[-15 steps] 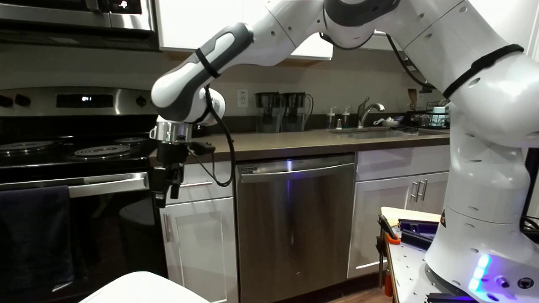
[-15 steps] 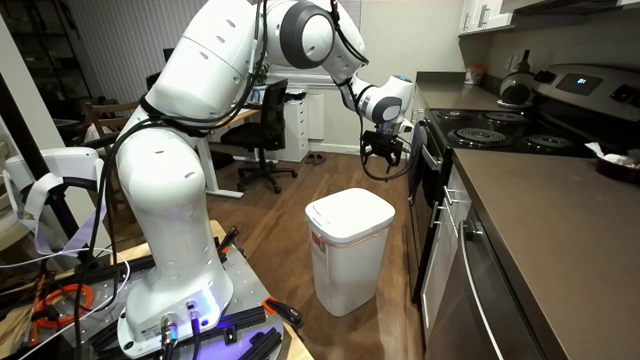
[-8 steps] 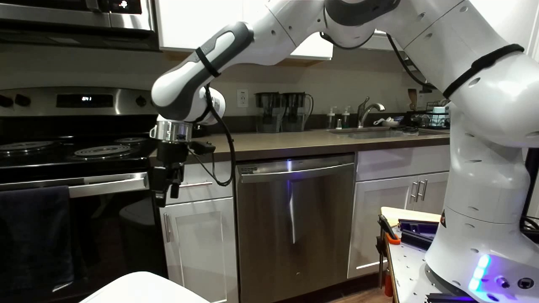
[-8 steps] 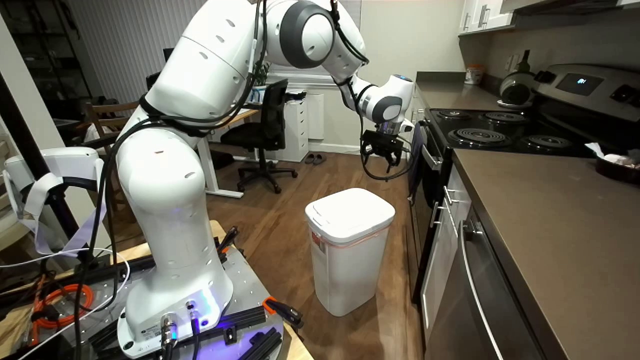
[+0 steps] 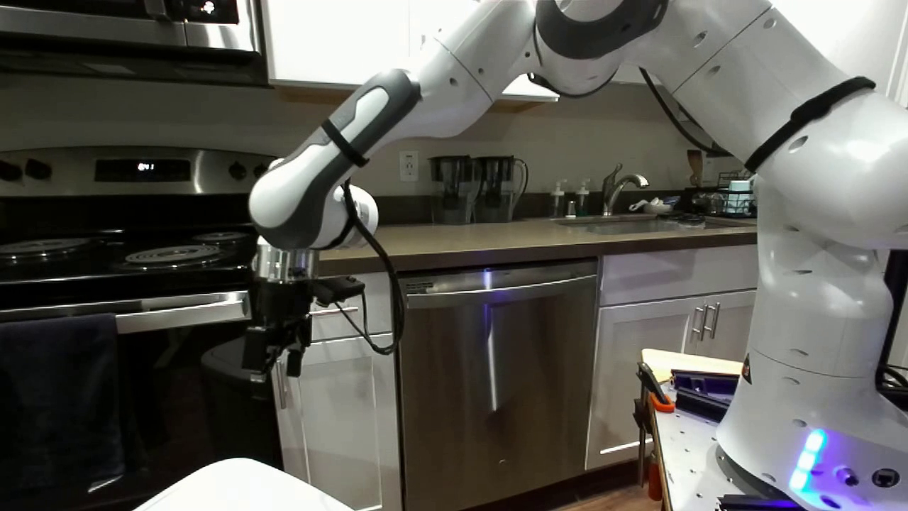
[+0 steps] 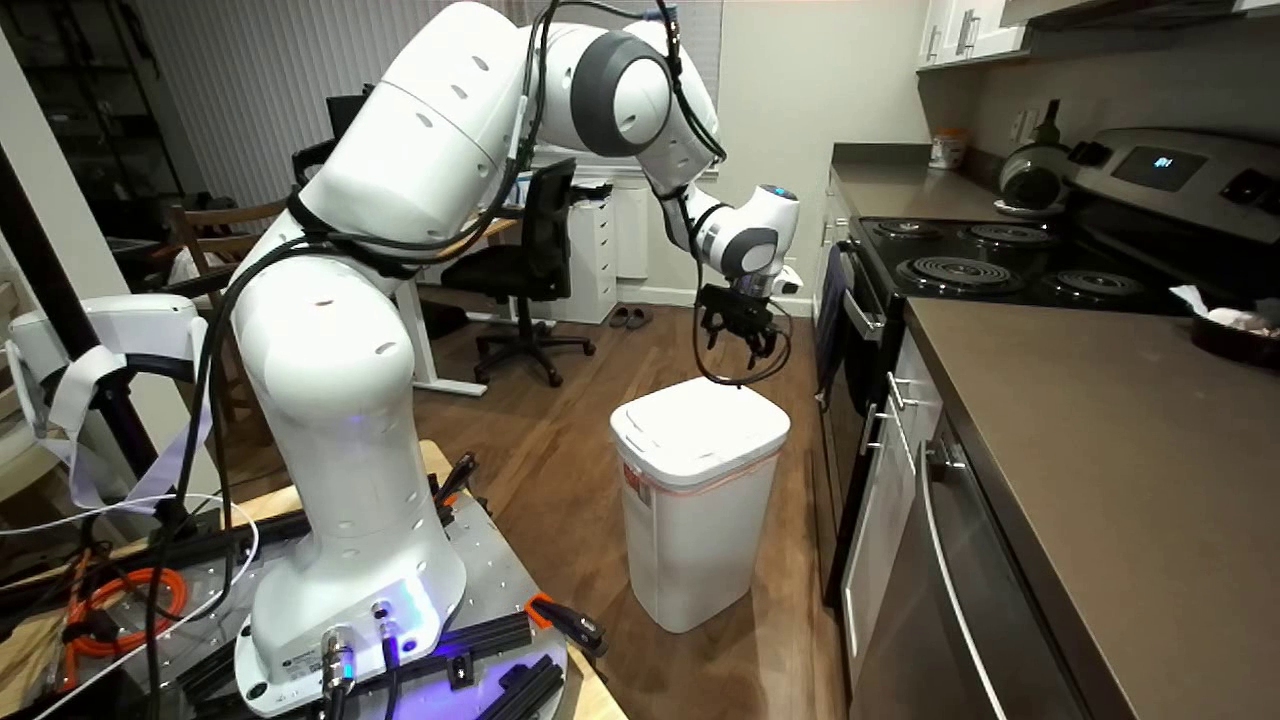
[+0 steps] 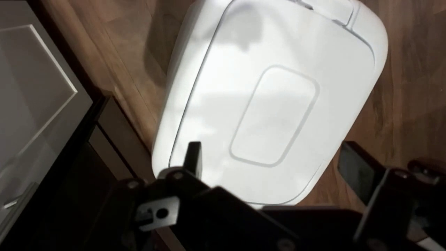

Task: Open the bin

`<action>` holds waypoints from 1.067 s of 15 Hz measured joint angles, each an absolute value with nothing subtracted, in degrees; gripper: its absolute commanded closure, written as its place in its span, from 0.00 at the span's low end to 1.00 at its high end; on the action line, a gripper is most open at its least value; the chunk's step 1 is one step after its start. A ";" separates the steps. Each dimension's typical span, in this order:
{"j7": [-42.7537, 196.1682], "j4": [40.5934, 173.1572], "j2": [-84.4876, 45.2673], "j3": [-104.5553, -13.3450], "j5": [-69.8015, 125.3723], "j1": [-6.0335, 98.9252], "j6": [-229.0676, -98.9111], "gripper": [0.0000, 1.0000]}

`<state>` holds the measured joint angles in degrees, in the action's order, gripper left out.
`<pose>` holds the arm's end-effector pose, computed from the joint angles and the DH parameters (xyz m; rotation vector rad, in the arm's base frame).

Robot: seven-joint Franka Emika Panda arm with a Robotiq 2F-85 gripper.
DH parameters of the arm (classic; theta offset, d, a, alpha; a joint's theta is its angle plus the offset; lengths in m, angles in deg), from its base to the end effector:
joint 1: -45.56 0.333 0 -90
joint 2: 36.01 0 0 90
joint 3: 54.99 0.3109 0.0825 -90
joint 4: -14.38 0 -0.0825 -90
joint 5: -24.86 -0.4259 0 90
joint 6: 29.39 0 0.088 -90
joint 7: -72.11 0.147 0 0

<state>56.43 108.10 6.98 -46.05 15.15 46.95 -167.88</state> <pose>0.7077 0.1280 0.1130 -2.8932 -0.4154 -0.0663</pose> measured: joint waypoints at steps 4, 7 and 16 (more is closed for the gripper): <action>68.80 110.87 9.35 -46.10 15.11 51.42 -173.69 0.00; 77.23 111.30 11.24 -46.94 15.14 55.53 -174.62 0.00; 90.66 110.40 15.15 -49.85 15.15 61.63 -173.73 0.01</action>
<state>90.66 110.40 15.15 -49.85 15.15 61.63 -173.73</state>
